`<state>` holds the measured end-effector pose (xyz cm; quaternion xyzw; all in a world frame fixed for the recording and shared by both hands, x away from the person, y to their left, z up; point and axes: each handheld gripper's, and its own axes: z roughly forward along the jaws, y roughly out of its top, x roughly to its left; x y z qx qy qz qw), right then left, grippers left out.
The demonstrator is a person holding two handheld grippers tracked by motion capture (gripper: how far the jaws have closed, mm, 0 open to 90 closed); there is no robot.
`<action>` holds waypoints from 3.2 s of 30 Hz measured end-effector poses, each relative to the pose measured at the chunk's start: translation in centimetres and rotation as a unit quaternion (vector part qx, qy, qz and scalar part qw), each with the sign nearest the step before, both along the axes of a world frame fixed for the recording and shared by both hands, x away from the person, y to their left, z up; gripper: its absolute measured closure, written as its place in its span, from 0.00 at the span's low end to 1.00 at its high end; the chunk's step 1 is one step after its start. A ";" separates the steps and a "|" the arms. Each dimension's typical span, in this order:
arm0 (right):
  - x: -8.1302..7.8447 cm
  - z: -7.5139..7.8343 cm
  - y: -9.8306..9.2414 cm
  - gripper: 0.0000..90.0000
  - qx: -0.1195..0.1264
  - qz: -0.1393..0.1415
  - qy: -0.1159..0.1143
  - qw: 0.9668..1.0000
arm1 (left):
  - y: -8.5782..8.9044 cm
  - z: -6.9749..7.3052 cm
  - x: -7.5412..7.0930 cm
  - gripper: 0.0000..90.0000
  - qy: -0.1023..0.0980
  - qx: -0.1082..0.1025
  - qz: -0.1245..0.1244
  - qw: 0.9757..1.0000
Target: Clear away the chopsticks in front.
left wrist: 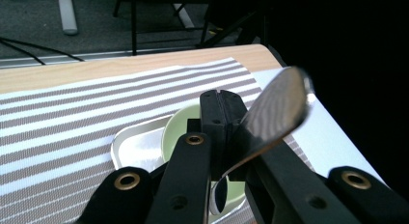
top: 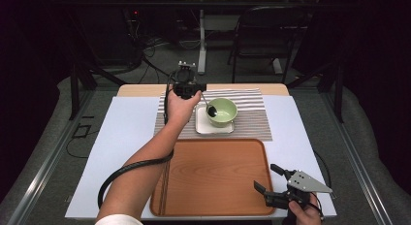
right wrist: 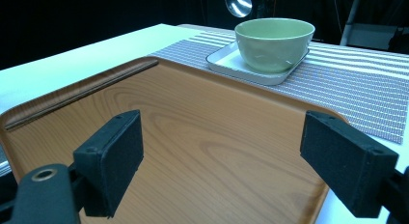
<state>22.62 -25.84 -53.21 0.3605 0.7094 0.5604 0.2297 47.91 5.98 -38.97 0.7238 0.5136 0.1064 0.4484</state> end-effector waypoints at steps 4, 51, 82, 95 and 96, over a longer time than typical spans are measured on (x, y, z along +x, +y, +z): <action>0.0 0.0 0.0 0.16 0.000 0.000 0.001 1.000 | 0.7 -0.3 -0.6 0.99 0.004 -0.002 -0.002 1.000; 0.0 0.0 0.1 0.16 0.000 0.000 0.003 1.000 | 8.3 -2.3 -10.8 0.99 0.020 0.005 -0.017 1.000; 0.1 0.0 0.2 0.16 0.000 -0.001 0.006 1.000 | 10.4 -5.5 -16.2 0.99 0.077 0.030 -0.052 0.995; 0.2 0.0 0.2 0.16 -0.001 -0.003 0.010 1.000 | 11.0 -6.0 -17.0 0.99 0.121 0.043 -0.061 0.990; 0.2 0.0 0.2 0.16 -0.001 -0.003 0.010 1.000 | 11.0 -6.0 -16.9 0.99 0.123 0.044 -0.059 0.990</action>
